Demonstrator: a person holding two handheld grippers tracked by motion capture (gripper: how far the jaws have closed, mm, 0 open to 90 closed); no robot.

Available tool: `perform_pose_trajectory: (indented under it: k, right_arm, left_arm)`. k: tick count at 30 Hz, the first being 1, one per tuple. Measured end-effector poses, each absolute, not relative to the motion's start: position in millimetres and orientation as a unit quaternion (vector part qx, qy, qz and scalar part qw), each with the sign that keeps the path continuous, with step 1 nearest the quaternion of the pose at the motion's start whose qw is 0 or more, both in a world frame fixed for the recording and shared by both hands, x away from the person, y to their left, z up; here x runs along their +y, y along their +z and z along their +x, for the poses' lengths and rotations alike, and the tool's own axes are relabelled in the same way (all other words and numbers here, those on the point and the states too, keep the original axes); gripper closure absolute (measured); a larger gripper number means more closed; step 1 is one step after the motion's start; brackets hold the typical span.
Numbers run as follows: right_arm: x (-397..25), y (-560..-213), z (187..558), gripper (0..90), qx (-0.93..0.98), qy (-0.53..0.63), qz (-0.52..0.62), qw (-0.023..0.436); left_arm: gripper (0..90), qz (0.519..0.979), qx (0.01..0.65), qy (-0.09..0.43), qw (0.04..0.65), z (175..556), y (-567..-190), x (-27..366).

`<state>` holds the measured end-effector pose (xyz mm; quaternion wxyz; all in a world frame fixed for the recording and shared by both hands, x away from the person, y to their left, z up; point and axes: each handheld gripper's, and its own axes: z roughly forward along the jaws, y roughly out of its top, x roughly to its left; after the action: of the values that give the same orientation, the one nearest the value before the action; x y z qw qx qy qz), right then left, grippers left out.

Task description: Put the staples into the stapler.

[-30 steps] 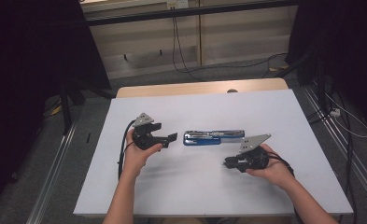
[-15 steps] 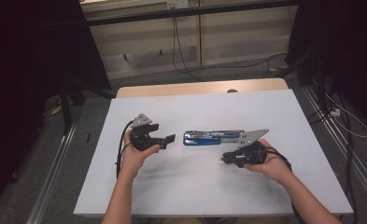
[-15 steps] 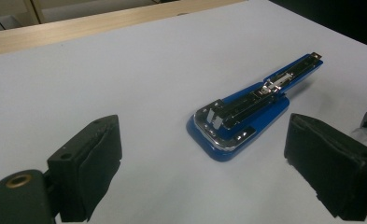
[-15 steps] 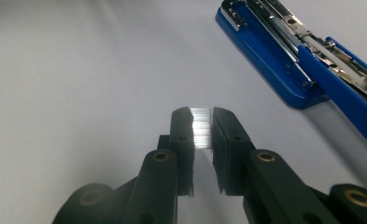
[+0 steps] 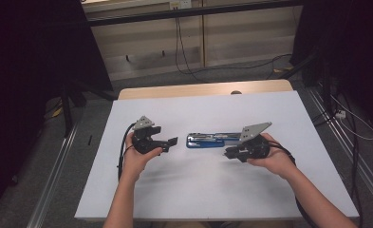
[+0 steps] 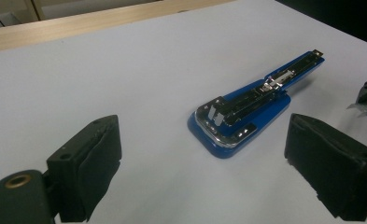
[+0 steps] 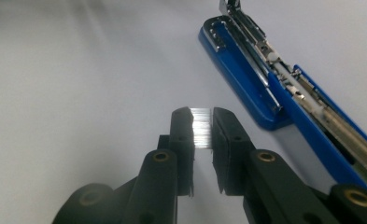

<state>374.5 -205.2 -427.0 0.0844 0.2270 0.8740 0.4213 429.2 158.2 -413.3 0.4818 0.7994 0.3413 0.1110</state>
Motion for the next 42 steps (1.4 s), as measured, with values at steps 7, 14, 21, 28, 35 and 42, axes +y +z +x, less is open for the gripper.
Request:
perform_pose_trajectory:
  k: [7,14,21,28,35,42]
  right_arm:
    - [-199,-417,385,79.8,0.875,0.423,0.221,0.082]
    - [-194,-411,396,79.8,0.87,0.431,0.224,0.08]
    - [-192,-406,406,79.8,0.868,0.435,0.224,0.08]
    - [-187,-401,412,79.9,0.869,0.438,0.217,0.078]
    - [-184,-399,418,79.9,0.868,0.442,0.211,0.075]
    - [-183,-397,424,79.9,0.867,0.446,0.211,0.073]
  left_arm:
    - [11.1,0.799,0.342,0.11,0.482,429,-413,157]
    - [11.0,0.797,0.341,0.109,0.486,429,-413,158]
    - [11.0,0.798,0.341,0.107,0.485,429,-414,158]
    - [11.0,0.798,0.342,0.106,0.485,429,-414,158]
    - [11.0,0.799,0.342,0.105,0.484,429,-414,157]
    - [11.0,0.799,0.343,0.104,0.483,430,-415,158]
